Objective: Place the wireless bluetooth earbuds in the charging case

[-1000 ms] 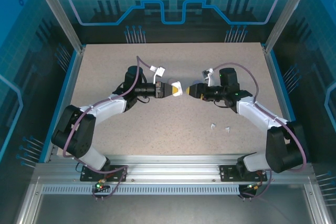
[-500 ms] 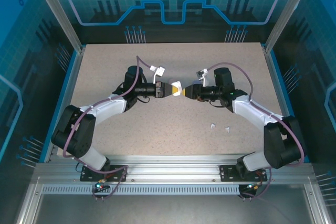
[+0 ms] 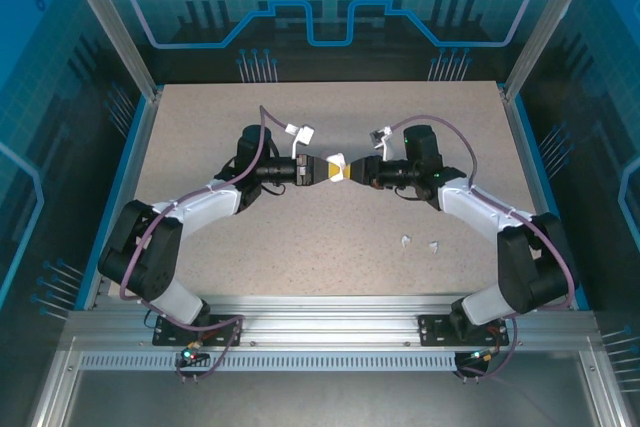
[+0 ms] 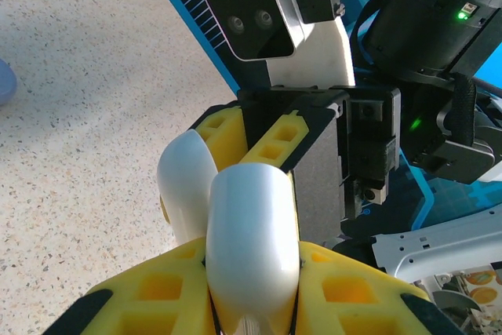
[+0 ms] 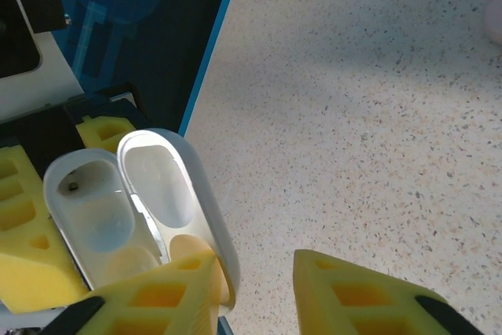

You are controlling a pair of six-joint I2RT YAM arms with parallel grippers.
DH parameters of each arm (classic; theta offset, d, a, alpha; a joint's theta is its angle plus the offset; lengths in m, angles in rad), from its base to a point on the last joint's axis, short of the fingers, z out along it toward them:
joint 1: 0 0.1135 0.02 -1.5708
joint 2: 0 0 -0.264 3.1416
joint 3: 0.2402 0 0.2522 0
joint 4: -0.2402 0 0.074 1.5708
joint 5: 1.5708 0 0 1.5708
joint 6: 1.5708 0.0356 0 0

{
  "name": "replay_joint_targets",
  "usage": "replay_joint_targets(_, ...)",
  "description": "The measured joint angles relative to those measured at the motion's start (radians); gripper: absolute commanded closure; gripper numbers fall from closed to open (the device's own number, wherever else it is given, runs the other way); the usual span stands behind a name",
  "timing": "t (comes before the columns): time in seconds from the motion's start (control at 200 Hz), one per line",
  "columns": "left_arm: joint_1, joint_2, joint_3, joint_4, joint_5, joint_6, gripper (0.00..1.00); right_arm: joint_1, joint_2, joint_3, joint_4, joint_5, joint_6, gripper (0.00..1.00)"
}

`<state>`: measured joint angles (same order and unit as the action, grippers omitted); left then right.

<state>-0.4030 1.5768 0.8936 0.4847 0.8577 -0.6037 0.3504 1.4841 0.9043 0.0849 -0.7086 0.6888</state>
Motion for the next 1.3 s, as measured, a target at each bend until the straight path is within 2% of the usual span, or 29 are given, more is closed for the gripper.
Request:
replay_joint_targets(0.195,-0.001,0.000,0.000,0.018,-0.001,-0.010,1.00,0.004,0.013,0.020,0.018,-0.027,0.010,0.82)
replay_joint_targets(0.29,-0.001,0.000,0.000,0.023,-0.005,-0.021,1.00,0.004,0.015,0.023,0.021,-0.036,0.010,0.91)
replay_joint_targets(0.34,-0.001,0.000,0.000,0.024,-0.007,-0.025,1.00,0.004,0.016,0.023,0.021,-0.035,0.008,1.00)
replay_joint_targets(0.43,-0.001,0.000,0.000,0.025,-0.011,-0.027,1.00,0.004,0.017,0.023,0.018,-0.032,0.000,1.00)
replay_joint_targets(0.52,-0.001,0.000,0.000,0.025,-0.016,-0.030,0.81,0.004,0.017,0.023,0.017,-0.029,-0.005,1.00)
replay_joint_targets(0.58,-0.001,0.000,0.000,0.021,-0.023,-0.031,0.55,0.004,0.017,0.025,0.011,-0.025,-0.010,1.00)
replay_joint_targets(0.64,-0.005,0.000,0.000,0.013,-0.034,-0.020,0.36,0.004,0.017,0.037,-0.016,-0.017,-0.021,1.00)
replay_joint_targets(0.73,-0.006,-0.002,0.001,-0.021,-0.055,-0.002,0.18,0.000,0.017,0.069,-0.075,0.006,-0.054,1.00)
replay_joint_targets(0.81,-0.004,-0.010,0.006,-0.073,-0.065,0.025,0.11,-0.009,0.018,0.115,-0.155,0.037,-0.105,1.00)
replay_joint_targets(0.935,0.016,-0.030,0.079,-0.222,-0.068,0.104,0.05,-0.023,0.026,0.212,-0.291,0.100,-0.221,1.00)
replay_joint_targets(1.06,0.043,-0.031,0.233,-0.412,-0.035,0.225,0.04,-0.026,0.052,0.303,-0.405,0.165,-0.351,1.00)
replay_joint_targets(1.206,0.060,0.025,0.463,-0.691,0.047,0.427,0.08,-0.026,0.095,0.382,-0.516,0.212,-0.500,1.00)
replay_joint_targets(1.301,0.060,0.095,0.584,-0.866,0.079,0.551,0.16,-0.026,0.119,0.418,-0.572,0.224,-0.581,1.00)
